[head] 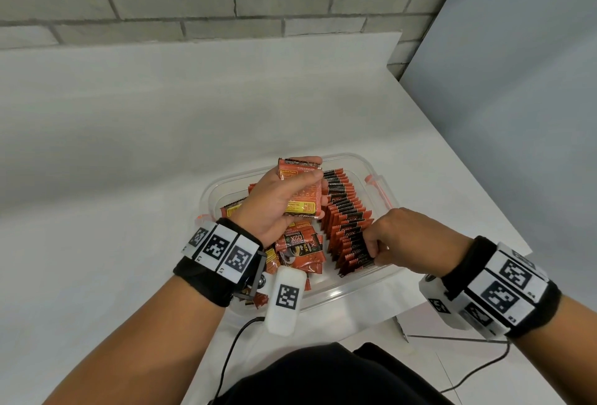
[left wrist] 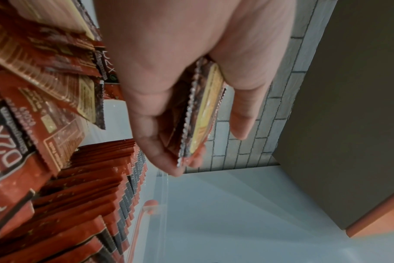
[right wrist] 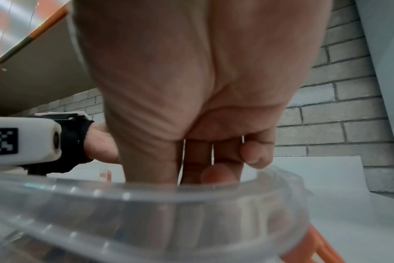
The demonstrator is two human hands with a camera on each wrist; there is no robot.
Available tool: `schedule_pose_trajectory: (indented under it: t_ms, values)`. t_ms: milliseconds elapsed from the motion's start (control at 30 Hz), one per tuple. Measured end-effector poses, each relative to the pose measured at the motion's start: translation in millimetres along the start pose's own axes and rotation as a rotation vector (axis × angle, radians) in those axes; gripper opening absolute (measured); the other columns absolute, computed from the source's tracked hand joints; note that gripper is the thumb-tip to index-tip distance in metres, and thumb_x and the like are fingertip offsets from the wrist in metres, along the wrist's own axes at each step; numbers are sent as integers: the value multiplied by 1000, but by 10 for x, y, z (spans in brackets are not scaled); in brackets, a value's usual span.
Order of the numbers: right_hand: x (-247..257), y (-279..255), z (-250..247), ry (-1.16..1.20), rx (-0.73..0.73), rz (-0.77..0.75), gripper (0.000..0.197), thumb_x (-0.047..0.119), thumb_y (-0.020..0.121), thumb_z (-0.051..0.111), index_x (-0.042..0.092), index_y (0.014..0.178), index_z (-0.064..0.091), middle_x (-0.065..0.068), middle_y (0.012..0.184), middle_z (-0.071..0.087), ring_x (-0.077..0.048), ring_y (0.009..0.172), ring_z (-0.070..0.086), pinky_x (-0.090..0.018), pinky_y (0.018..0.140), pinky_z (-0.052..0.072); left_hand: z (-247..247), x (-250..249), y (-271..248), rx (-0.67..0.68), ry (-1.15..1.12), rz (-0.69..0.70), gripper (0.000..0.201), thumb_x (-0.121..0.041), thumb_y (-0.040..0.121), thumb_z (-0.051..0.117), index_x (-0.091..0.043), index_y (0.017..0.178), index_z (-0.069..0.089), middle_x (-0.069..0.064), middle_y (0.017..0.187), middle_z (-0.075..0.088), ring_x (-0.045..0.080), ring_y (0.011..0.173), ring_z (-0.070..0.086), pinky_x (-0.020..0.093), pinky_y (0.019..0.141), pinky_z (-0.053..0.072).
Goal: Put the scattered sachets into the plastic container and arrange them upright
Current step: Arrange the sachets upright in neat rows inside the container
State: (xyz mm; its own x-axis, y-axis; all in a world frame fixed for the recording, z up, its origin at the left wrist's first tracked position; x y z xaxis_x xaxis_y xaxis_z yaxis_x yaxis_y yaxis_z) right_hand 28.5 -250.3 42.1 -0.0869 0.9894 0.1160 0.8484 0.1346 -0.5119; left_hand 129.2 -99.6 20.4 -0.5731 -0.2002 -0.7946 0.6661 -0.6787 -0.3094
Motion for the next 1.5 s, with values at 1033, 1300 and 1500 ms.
schedule_pose_trajectory:
  t_ms: [1033,1300,1500]
  values:
    - [-123,18,-36,921,-225,410,50,15,95,48,25,142,33,-8,132,56,-18,112,55,-30,96,44,303,214,15,-137,335,-395,10,-10,98,48,-15,104,55,8,81,58,24,75,57,44,74,52]
    - [-100,41,-43,932,-257,438,49,14,95,48,21,141,35,-5,125,60,-16,107,55,-24,86,41,277,250,-3,-149,295,-396,23,-9,98,49,-9,120,52,8,81,58,22,72,57,41,71,52]
    - [-116,45,-37,947,-260,453,52,16,93,52,19,142,36,-8,136,54,-19,118,54,-24,90,41,244,241,-15,-146,295,-382,10,-9,98,48,-11,95,57,5,73,62,21,65,61,43,75,53]
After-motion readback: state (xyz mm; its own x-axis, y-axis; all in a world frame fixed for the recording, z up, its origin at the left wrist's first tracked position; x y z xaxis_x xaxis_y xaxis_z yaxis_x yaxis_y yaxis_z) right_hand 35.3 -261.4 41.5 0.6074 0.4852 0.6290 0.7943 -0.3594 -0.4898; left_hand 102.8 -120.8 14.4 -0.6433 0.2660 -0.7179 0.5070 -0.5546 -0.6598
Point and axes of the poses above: each hand's wrist, its own y-axis towards the middle knuckle, its own z-axis out of the palm, x = y × z, the point moved 4 cm from there along y, towards the middle knuckle
